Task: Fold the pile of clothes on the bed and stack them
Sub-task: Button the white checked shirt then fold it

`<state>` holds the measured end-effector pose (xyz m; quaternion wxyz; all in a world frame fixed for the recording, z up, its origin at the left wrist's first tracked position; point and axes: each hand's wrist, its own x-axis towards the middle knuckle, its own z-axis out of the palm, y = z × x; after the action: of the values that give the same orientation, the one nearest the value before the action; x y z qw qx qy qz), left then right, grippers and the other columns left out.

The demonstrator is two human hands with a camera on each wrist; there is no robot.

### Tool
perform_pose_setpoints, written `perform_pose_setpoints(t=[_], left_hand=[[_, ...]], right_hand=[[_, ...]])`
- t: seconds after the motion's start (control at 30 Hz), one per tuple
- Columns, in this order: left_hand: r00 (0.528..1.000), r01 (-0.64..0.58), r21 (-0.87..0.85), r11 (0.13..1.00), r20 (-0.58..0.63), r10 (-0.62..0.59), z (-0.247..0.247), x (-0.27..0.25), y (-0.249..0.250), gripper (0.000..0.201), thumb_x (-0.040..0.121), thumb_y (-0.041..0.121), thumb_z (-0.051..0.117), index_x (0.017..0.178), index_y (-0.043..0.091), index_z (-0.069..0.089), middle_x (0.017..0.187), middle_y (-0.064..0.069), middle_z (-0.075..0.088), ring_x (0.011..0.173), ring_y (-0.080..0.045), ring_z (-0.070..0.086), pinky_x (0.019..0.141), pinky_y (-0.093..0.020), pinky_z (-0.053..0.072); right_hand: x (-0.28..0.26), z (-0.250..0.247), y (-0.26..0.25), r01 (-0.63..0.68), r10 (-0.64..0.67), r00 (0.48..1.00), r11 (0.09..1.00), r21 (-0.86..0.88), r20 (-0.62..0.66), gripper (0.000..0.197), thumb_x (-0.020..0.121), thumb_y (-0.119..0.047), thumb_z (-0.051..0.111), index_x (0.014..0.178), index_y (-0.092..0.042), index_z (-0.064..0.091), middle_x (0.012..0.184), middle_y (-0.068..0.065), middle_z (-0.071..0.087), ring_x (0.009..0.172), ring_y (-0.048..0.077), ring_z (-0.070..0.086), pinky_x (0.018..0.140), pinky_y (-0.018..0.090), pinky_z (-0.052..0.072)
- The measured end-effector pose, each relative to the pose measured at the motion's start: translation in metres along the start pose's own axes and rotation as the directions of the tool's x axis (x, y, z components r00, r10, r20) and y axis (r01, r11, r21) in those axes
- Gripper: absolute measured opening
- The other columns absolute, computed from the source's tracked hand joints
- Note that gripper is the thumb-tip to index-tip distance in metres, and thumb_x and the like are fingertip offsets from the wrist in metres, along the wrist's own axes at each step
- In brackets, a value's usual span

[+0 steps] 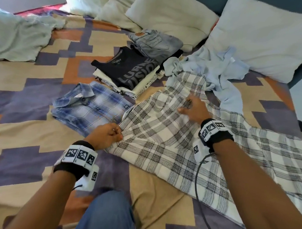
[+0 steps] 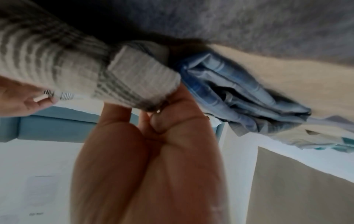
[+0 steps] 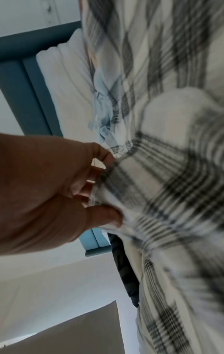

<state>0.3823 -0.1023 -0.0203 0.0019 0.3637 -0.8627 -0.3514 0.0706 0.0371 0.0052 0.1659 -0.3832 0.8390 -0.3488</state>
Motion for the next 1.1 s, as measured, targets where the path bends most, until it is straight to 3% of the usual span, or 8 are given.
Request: perform_pose_setpoints(t=[0.1,0.2,0.33,0.47,0.67,0.8,0.93,1.1], left_hand=[[1.0,0.018,-0.068,0.998,0.002,-0.018,0.005,0.003,-0.008,0.012,0.089,0.02,0.069,0.088,0.011,0.062,0.044,0.017,0.051,0.049,0.006,0.048,0.052,-0.009,0.033],[0.999,0.027,-0.085,0.996,0.048,-0.022,-0.001,0.003,-0.008,0.017,0.084,0.029,0.073,0.091,0.016,0.064,0.065,0.012,0.064,0.071,-0.008,0.062,0.069,-0.022,0.044],[0.982,0.052,-0.068,0.996,0.182,-0.039,-0.008,0.004,-0.014,0.045,0.07,0.037,0.084,0.109,0.025,0.063,0.101,0.002,0.071,0.096,-0.017,0.065,0.093,-0.036,0.049],[0.972,0.044,-0.133,0.99,0.233,-0.011,-0.011,0.004,-0.016,0.048,0.069,0.023,0.086,0.111,0.022,0.062,0.103,0.003,0.071,0.097,-0.013,0.067,0.098,-0.038,0.05],[0.96,0.052,-0.136,0.989,0.278,-0.012,-0.017,-0.007,-0.014,0.053,0.073,0.012,0.083,0.12,0.017,0.06,0.116,-0.004,0.066,0.11,-0.018,0.061,0.101,-0.036,0.048],[0.966,0.02,-0.162,0.987,0.257,0.023,-0.022,-0.013,-0.011,0.04,0.075,0.0,0.079,0.103,0.025,0.066,0.106,-0.007,0.07,0.1,-0.022,0.064,0.092,-0.036,0.052],[0.977,-0.014,-0.189,0.982,0.207,0.053,-0.02,-0.02,-0.011,0.048,0.076,-0.006,0.075,0.107,0.029,0.068,0.097,-0.014,0.07,0.093,-0.026,0.067,0.088,-0.042,0.056],[0.978,-0.046,-0.138,0.989,0.193,0.072,-0.02,-0.028,-0.008,0.066,0.076,-0.014,0.071,0.123,0.031,0.056,0.096,-0.006,0.07,0.1,-0.024,0.065,0.088,-0.04,0.055]], right_hand=[[0.003,0.015,0.007,-0.092,0.088,0.991,0.995,0.031,0.102,0.045,0.082,-0.021,0.078,0.117,-0.005,0.056,0.121,0.014,0.061,0.108,0.027,0.059,0.094,0.037,0.047],[0.008,0.022,0.007,-0.11,0.107,0.989,0.994,0.024,0.101,0.056,0.082,-0.024,0.079,0.126,0.002,0.057,0.136,0.017,0.055,0.126,0.031,0.051,0.101,0.037,0.041],[0.01,0.01,-0.005,-0.114,0.109,0.993,0.983,0.142,0.041,0.051,0.079,-0.008,0.079,0.125,0.005,0.061,0.128,0.016,0.062,0.119,0.027,0.056,0.101,0.039,0.044],[-0.025,-0.019,-0.021,-0.02,0.031,0.999,0.918,0.397,-0.023,0.025,0.078,0.003,0.076,0.102,0.0,0.068,0.096,0.01,0.067,0.094,0.023,0.06,0.087,0.035,0.049],[-0.13,-0.039,0.005,0.022,0.005,0.998,0.905,0.425,-0.062,0.018,0.084,0.005,0.067,0.093,-0.01,0.068,0.123,0.005,0.057,0.113,0.021,0.055,0.086,0.032,0.053],[-0.182,-0.018,0.042,-0.061,0.112,0.989,0.909,0.413,-0.101,0.039,0.084,0.021,0.051,0.081,-0.013,0.069,0.116,0.007,0.06,0.111,0.025,0.058,0.071,0.016,0.053],[-0.219,0.001,0.063,-0.172,0.246,0.964,0.87,0.463,-0.104,0.048,0.082,0.026,0.042,0.079,-0.012,0.071,0.108,-0.002,0.07,0.104,0.006,0.06,0.084,0.022,0.048],[-0.233,0.02,0.081,-0.244,0.355,0.927,0.812,0.531,-0.117,0.049,0.084,0.024,0.04,0.077,-0.012,0.073,0.096,0.002,0.074,0.098,0.017,0.068,0.085,0.032,0.055]])
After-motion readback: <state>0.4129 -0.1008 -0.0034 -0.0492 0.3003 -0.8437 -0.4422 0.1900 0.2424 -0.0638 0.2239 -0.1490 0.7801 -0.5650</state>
